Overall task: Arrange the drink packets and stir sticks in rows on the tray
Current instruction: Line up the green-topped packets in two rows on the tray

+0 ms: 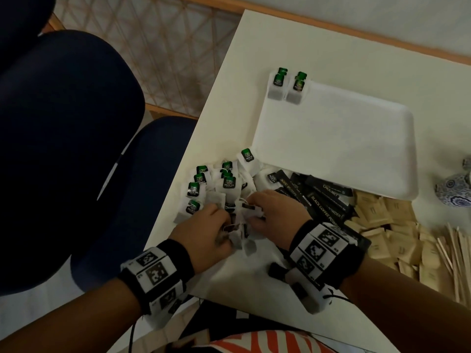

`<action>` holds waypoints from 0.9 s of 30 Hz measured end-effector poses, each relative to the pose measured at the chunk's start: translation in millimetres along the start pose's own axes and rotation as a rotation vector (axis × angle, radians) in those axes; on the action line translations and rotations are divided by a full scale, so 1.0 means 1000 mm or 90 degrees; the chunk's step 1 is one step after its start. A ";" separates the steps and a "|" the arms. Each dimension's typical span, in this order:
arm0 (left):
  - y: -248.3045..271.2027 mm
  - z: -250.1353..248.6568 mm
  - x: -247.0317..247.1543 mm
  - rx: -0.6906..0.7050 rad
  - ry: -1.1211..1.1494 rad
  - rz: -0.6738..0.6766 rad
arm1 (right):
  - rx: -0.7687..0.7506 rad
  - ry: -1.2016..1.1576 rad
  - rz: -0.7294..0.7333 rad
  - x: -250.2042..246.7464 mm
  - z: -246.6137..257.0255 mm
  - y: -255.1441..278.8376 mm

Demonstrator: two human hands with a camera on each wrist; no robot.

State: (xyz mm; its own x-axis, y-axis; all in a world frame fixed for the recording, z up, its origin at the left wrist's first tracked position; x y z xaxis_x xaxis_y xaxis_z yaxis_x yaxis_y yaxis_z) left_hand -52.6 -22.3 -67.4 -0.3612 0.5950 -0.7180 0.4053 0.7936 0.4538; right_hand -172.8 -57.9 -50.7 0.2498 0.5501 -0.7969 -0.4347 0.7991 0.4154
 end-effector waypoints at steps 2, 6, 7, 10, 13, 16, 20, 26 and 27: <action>-0.003 0.003 -0.005 -0.003 0.011 -0.007 | 0.009 -0.059 -0.009 -0.009 -0.004 0.000; -0.005 0.005 -0.019 0.006 0.044 -0.051 | 0.031 -0.117 -0.037 -0.029 -0.011 0.000; -0.006 0.006 -0.023 0.002 0.047 -0.061 | 0.039 -0.118 -0.041 -0.033 -0.014 -0.001; -0.013 0.008 -0.028 -0.016 0.031 -0.058 | 0.061 -0.128 -0.063 -0.047 -0.022 -0.001; -0.021 0.006 -0.026 -0.030 -0.017 -0.028 | 0.071 -0.161 -0.092 -0.061 -0.029 0.001; -0.028 0.003 -0.023 -0.038 -0.039 -0.020 | 0.071 -0.197 -0.117 -0.069 -0.034 0.005; -0.035 -0.005 -0.026 -0.023 -0.062 -0.040 | 0.067 -0.223 -0.120 -0.069 -0.038 0.009; -0.040 -0.014 -0.043 0.048 0.072 -0.078 | 0.048 -0.257 -0.137 -0.076 -0.041 0.014; -0.039 -0.010 -0.048 0.034 0.154 -0.093 | 0.044 -0.267 -0.136 -0.079 -0.042 0.015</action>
State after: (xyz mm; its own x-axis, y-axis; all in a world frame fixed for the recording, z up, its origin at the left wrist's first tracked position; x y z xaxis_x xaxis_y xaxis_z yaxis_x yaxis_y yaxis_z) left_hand -59.6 -80.8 -45.8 -0.6063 0.4929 -0.6241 0.3757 0.8692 0.3215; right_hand -235.5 -99.2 -0.3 0.6616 0.4107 -0.6274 -0.2809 0.9115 0.3004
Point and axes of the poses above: each hand's wrist, its own y-axis away from the middle knuckle, its own x-axis out of the palm, z = x × y, the point moved 9 cm from there along -y, towards the middle knuckle, and after that the axes turned 7 degrees about z, right-handed, at the moved point
